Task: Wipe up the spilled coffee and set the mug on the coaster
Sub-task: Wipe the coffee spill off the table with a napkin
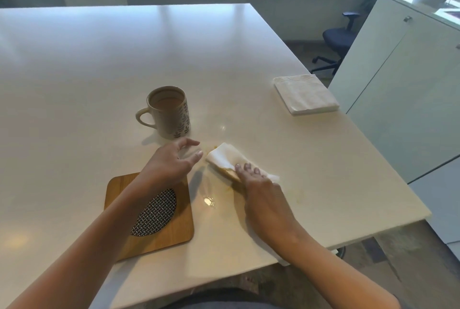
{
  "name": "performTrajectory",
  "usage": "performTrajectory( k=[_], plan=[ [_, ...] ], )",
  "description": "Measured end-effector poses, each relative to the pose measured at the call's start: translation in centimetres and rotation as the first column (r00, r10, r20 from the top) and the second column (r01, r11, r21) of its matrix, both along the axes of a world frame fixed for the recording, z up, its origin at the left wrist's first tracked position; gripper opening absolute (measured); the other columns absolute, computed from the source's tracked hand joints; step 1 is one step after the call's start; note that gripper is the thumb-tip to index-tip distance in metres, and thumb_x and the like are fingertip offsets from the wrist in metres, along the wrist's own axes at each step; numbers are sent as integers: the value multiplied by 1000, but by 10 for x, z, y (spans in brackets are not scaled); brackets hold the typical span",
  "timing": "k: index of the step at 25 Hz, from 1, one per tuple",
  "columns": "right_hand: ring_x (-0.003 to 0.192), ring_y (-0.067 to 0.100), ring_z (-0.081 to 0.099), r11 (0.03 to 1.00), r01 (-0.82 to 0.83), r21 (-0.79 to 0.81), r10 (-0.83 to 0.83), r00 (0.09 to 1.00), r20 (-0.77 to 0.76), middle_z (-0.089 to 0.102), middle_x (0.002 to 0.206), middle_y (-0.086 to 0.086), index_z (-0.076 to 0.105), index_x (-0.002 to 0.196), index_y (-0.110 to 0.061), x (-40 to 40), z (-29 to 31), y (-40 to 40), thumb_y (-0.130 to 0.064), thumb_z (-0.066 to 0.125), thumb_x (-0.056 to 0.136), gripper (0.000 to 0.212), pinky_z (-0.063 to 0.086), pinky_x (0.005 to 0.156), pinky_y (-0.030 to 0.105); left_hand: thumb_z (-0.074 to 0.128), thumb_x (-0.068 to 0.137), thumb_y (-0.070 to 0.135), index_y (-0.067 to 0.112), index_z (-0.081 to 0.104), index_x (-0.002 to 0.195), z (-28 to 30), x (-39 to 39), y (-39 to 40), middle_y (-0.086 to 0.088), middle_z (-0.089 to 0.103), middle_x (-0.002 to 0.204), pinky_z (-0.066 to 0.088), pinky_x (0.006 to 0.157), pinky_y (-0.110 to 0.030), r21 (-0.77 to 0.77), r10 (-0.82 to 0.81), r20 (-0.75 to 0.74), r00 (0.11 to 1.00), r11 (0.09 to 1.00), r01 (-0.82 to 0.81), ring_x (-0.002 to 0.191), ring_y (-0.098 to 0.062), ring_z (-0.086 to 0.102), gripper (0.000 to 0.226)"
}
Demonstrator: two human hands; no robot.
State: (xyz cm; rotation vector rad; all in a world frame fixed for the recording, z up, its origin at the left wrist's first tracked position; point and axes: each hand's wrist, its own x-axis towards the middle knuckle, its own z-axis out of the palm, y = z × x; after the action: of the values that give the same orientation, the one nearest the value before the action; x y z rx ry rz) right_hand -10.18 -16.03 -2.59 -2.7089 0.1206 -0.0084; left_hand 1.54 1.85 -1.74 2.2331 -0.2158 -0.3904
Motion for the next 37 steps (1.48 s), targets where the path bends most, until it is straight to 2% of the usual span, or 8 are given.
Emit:
performTrajectory(
  k=[2, 4, 7, 10, 14, 19, 26, 37],
  plan=[
    [134, 27, 51, 999, -38, 21, 37, 999, 33, 55, 145, 10, 48, 146, -17, -2, 8, 0, 8, 40, 91, 60, 42, 106, 32, 62, 98, 38, 28, 61, 131, 3, 0, 4, -3, 55, 146, 39, 101, -32, -6, -4, -25, 1000, 1000, 3, 134, -21, 49, 34],
    [105, 28, 68, 993, 10, 118, -10, 1000, -3, 74, 114, 7, 65, 127, -23, 6, 21, -14, -3, 48, 92, 44, 51, 83, 33, 60, 98, 41, 27, 63, 129, 6, 1, 10, 0, 61, 138, 42, 103, -35, -4, 15, -50, 999, 1000, -15, 130, -20, 54, 34],
    [92, 16, 68, 942, 136, 306, -106, 988, -111, 76, 105, 1, 70, 118, -28, 35, 36, -49, -21, 56, 98, 25, 44, 71, 23, 58, 98, 45, 26, 65, 126, 9, 1, 22, 1, 65, 130, 43, 96, -33, 5, 88, -74, 993, 996, -88, 118, -17, 59, 35],
    [76, 15, 64, 935, 215, 281, -229, 973, 15, 70, 91, -1, 70, 117, -26, 65, 43, -77, -19, 54, 99, 25, 42, 65, 23, 54, 99, 51, 24, 60, 133, 10, 1, 35, -2, 62, 136, 43, 102, -38, 29, 160, -98, 982, 987, -158, 121, -19, 56, 44],
    [90, 38, 66, 964, 262, 38, -264, 962, 76, 71, 97, 18, 63, 124, -15, 101, 29, -76, 1, 44, 91, 42, 47, 74, 35, 48, 99, 56, 24, 53, 141, 10, 1, 46, -7, 55, 147, 39, 112, -47, 42, 183, -160, 970, 983, -178, 134, -27, 50, 52],
    [105, 39, 66, 967, 200, -157, -192, 979, 66, 67, 114, 17, 57, 131, -13, 120, 7, -38, 7, 38, 90, 49, 49, 87, 40, 43, 99, 60, 24, 48, 149, 10, 3, 48, -3, 46, 156, 33, 114, -43, 121, 105, -127, 986, 989, -90, 141, -26, 44, 61],
    [123, 27, 59, 974, 98, -206, -85, 994, 70, 58, 137, 11, 54, 137, -11, 114, 3, 15, 2, 33, 99, 45, 44, 101, 34, 40, 101, 57, 19, 50, 147, 12, 10, 50, -5, 51, 152, 36, 111, -40, 244, -6, -45, 999, 970, 17, 138, -25, 47, 60],
    [120, 29, 59, 950, 147, -274, -147, 989, 20, 57, 133, 15, 52, 134, -6, 83, 1, 70, -1, 35, 101, 37, 49, 95, 35, 68, 79, 68, 22, 40, 154, 7, 15, 60, -3, 38, 161, 35, 113, -38, 401, -202, -42, 978, 894, 202, 143, -26, 41, 92]
  ],
)
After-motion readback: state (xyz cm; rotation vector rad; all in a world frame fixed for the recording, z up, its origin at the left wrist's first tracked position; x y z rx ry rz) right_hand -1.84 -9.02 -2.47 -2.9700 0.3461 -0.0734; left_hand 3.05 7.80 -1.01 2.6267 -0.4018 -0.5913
